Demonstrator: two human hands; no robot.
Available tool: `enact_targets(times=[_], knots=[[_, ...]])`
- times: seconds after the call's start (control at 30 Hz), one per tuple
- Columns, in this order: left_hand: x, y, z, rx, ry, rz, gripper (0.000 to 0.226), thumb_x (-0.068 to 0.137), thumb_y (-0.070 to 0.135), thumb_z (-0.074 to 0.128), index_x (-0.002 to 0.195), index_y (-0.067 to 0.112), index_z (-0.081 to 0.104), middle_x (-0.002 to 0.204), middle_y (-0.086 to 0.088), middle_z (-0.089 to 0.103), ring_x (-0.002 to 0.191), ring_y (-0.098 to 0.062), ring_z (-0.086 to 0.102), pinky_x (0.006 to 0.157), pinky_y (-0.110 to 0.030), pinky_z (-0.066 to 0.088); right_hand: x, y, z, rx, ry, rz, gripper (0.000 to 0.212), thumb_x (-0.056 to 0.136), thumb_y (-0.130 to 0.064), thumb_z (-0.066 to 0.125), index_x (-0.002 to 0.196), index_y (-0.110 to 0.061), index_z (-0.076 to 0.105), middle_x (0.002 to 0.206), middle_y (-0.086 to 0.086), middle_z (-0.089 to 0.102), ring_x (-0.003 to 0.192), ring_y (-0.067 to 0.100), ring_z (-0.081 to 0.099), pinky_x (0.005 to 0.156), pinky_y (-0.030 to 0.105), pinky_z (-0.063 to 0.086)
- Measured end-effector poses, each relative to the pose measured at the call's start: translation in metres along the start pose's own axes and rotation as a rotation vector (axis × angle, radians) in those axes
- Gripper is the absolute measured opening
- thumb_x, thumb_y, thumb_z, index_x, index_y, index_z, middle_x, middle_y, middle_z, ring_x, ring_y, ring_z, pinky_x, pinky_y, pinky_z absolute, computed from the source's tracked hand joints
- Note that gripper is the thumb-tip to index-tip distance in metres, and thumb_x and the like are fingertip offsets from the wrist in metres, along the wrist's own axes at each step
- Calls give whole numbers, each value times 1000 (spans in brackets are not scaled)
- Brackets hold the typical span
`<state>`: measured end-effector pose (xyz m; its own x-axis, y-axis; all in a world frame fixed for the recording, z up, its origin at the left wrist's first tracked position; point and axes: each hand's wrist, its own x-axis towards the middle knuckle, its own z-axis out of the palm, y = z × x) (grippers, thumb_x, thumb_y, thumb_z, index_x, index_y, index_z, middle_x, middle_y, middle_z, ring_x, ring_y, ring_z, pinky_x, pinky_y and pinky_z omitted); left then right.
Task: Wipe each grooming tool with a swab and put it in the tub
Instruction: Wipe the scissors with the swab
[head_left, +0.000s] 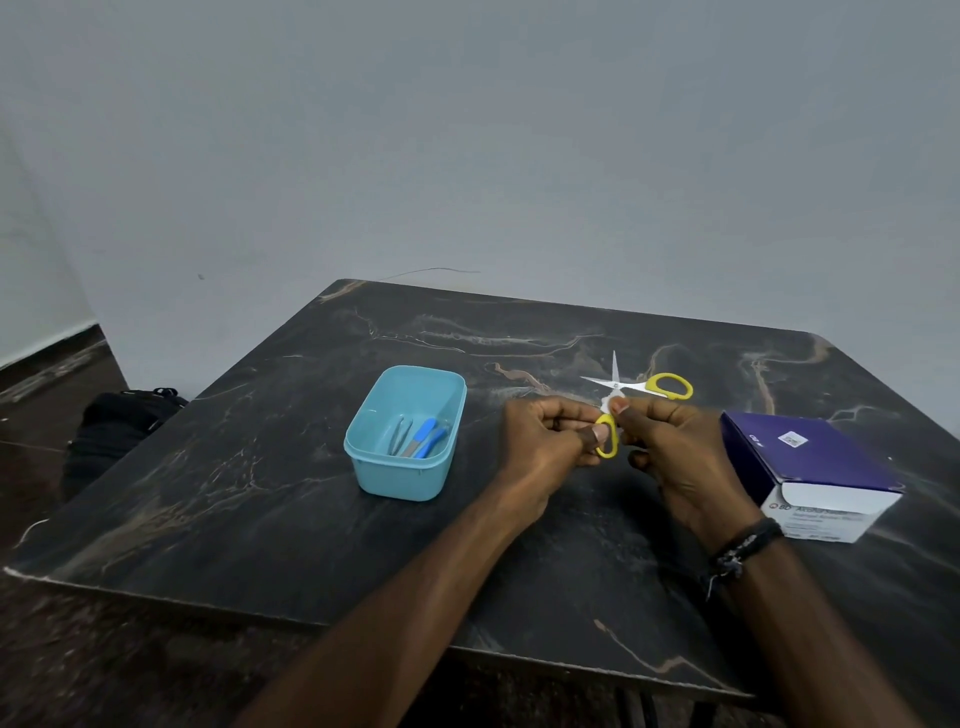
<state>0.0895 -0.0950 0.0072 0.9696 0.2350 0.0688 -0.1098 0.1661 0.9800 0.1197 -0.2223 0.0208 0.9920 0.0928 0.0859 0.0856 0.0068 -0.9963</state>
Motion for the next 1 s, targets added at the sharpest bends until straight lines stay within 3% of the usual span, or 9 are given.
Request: enact_targets(times=[0.13, 0.27, 0.47, 0.57, 0.67, 0.73, 0.87, 1.0], knots=[[1, -1, 0, 8, 17, -3, 11, 78, -3, 74, 86, 3, 71, 73, -10, 71, 63, -15, 70, 58, -28, 59, 0, -1, 0, -9, -9, 9, 11, 89, -16, 66, 82, -10, 72, 65, 0, 66, 57, 7, 51, 50, 22, 35], [-2, -1, 1, 20, -51, -24, 10, 78, -3, 74, 83, 5, 70, 72, -9, 70, 62, -15, 69, 58, -29, 60, 3, 2, -2, 35, 115, -20, 10, 88, -17, 67, 82, -11, 72, 75, 10, 64, 64, 17, 49, 52, 25, 36], [-6, 1, 1, 16, -142, -64, 13, 76, -4, 75, 83, 3, 67, 71, -8, 69, 55, -12, 67, 54, -26, 58, 6, 0, -4, 102, 200, -20, 8, 88, -18, 68, 85, -11, 70, 73, 6, 62, 62, 12, 48, 48, 20, 37], [-7, 5, 2, 13, -104, -96, 16, 77, 7, 79, 87, 2, 67, 72, -10, 69, 57, -14, 65, 56, -28, 57, 8, 1, -3, 108, 202, -28, 11, 89, -18, 66, 81, -10, 68, 71, 7, 58, 60, 11, 47, 45, 17, 37], [-3, 6, 1, 2, 1, -105, 35, 77, 25, 81, 98, 1, 66, 85, -15, 73, 66, -21, 67, 65, -35, 59, 8, 0, -3, 104, 187, -45, 13, 90, -17, 65, 80, -9, 68, 72, 7, 58, 60, 11, 47, 45, 16, 37], [-1, 6, 1, -14, 10, -66, 38, 77, 25, 81, 103, 3, 66, 91, -15, 73, 73, -22, 70, 69, -38, 61, 7, 0, -3, 70, 130, -25, 13, 90, -18, 65, 83, -8, 69, 76, 9, 60, 63, 12, 48, 50, 19, 38], [-3, 5, 4, -6, 12, 28, 18, 79, 19, 79, 89, 7, 71, 81, -14, 74, 65, -17, 68, 60, -28, 57, 0, -1, 2, 5, -3, -8, 15, 91, -15, 63, 80, -9, 71, 65, 4, 61, 58, 11, 47, 52, 21, 37], [-1, 2, 2, 13, 21, 38, 5, 81, 8, 75, 80, 8, 70, 76, -13, 72, 65, -21, 68, 64, -32, 57, -1, -2, 3, 15, 44, -34, 12, 89, -16, 66, 80, -11, 72, 66, 1, 63, 58, 9, 46, 52, 22, 37]])
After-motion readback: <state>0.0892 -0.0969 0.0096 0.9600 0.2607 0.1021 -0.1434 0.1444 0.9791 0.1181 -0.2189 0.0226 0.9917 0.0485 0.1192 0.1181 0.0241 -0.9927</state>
